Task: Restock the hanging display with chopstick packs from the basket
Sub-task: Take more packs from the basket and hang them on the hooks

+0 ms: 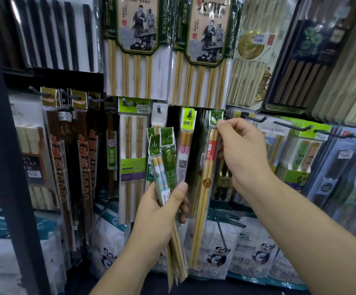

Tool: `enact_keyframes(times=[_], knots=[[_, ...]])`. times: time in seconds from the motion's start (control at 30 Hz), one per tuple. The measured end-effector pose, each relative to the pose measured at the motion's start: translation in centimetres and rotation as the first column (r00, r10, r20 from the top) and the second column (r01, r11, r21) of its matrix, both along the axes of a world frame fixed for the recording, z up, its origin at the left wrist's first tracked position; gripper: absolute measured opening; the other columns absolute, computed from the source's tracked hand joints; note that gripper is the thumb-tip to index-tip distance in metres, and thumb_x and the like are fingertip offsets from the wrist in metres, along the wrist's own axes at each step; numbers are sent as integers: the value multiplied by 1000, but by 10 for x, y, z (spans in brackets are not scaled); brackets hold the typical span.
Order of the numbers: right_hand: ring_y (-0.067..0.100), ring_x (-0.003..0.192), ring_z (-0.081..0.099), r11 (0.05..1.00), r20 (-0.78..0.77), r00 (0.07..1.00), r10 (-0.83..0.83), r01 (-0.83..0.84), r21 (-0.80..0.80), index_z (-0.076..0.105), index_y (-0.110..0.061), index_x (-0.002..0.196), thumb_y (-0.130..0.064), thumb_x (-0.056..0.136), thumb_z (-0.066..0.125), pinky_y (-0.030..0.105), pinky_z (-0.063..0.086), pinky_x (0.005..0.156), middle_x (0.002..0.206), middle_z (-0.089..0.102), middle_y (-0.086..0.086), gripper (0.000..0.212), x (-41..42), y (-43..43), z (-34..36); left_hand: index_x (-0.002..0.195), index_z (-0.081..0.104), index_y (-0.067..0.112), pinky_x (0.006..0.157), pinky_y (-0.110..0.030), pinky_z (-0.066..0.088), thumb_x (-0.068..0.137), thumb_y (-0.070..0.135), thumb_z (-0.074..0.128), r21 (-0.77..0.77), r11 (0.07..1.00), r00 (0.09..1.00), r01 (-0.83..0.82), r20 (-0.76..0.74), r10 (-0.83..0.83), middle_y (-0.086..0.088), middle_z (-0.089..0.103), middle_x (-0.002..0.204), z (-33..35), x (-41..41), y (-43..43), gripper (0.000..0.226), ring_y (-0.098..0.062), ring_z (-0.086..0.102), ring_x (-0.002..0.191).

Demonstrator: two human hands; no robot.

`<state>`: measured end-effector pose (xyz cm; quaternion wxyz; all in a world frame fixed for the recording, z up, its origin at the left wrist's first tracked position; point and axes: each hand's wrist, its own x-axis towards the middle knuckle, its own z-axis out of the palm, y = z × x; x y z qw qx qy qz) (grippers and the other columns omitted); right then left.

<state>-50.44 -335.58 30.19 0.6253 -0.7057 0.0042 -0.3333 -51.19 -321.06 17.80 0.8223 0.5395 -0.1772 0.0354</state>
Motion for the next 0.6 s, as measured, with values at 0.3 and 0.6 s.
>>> enact_keyframes(times=[0.3, 0.6], knots=[[16, 65, 53, 998, -22, 998, -54, 53, -35, 67, -15, 77, -27, 101, 60, 36, 52, 79, 69, 56, 3, 27, 11, -3, -5, 94, 65, 15, 56, -28, 53, 80, 47, 75, 30, 999, 999, 17, 27, -18, -4, 67, 74, -4, 1, -1, 37, -18, 63, 65], [13, 62, 51, 976, -41, 987, -155, 147, -160, 56, -16, 78, -38, 97, 65, 30, 44, 66, 73, 58, 8, 31, 5, -7, -19, 89, 60, 22, 53, -29, 54, 84, 56, 69, 32, 999, 998, 38, 42, -40, -2, 66, 71, 0, -3, -3, 36, -20, 61, 55]])
